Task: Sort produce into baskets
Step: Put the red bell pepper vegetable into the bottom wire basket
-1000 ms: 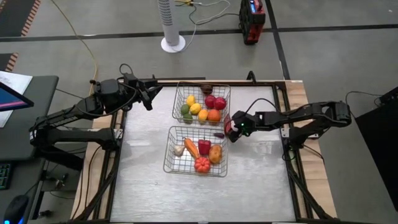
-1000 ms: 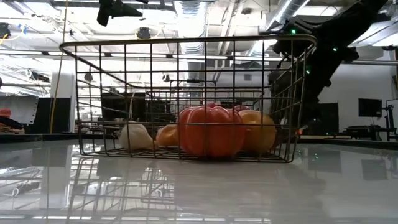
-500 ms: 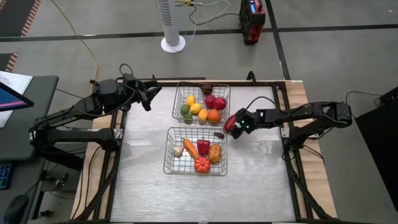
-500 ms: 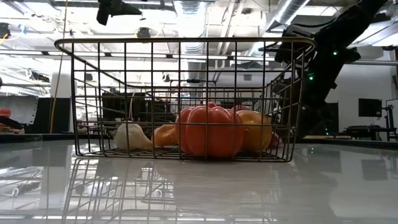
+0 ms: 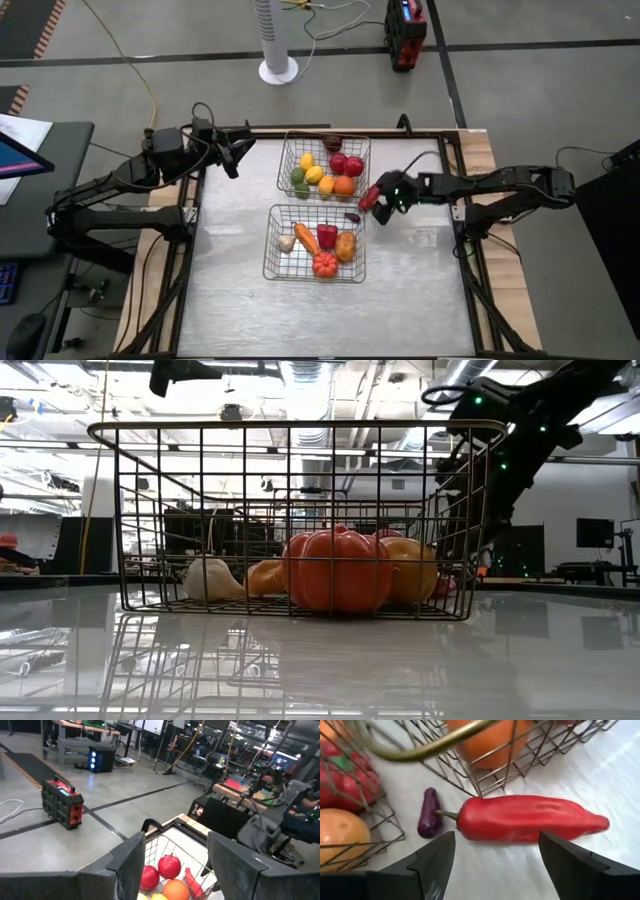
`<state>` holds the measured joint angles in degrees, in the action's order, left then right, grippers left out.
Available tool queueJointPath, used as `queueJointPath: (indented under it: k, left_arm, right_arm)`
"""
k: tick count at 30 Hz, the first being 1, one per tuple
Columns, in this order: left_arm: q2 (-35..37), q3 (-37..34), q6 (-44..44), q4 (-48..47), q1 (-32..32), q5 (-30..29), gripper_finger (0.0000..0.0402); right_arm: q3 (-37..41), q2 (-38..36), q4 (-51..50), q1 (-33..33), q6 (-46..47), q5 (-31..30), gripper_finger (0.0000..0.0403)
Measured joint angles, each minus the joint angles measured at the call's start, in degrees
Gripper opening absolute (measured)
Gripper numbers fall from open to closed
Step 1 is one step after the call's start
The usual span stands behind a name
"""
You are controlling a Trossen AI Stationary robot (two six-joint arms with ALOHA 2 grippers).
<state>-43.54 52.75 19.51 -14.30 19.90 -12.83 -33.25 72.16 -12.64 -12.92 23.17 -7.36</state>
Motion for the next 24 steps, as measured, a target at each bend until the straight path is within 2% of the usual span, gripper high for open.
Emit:
queueJointPath:
  k: [4, 10, 16, 19, 24]
  left_arm:
    - [-0.05, 0.0, -0.01, -0.09, 0.0, -1.43, 0.0201]
    - [-0.75, -0.02, 0.07, -0.34, 0.02, -2.52, 0.0201]
    - [-0.79, -0.02, 0.12, -0.38, 0.04, -4.6, 0.0201]
    - [-0.79, -0.02, -0.15, -0.39, 0.04, -5.68, 0.0201]
    - [-0.79, -0.02, -0.4, -0.39, 0.04, -5.87, 0.0201]
  right_arm:
    - [-0.01, 0.27, -0.44, -8.87, -6.81, 9.99, 0.0302]
    - [-2.37, 0.23, 0.74, -18.02, -18.86, 16.28, 0.0297]
    - [-2.91, 2.67, 0.93, -26.07, -24.99, 22.41, 0.0297]
    - [-2.91, 6.25, 1.41, -28.49, -25.16, 26.4, 0.0297]
    - [-2.89, 11.14, 0.09, -26.98, -23.34, 30.57, 0.0297]
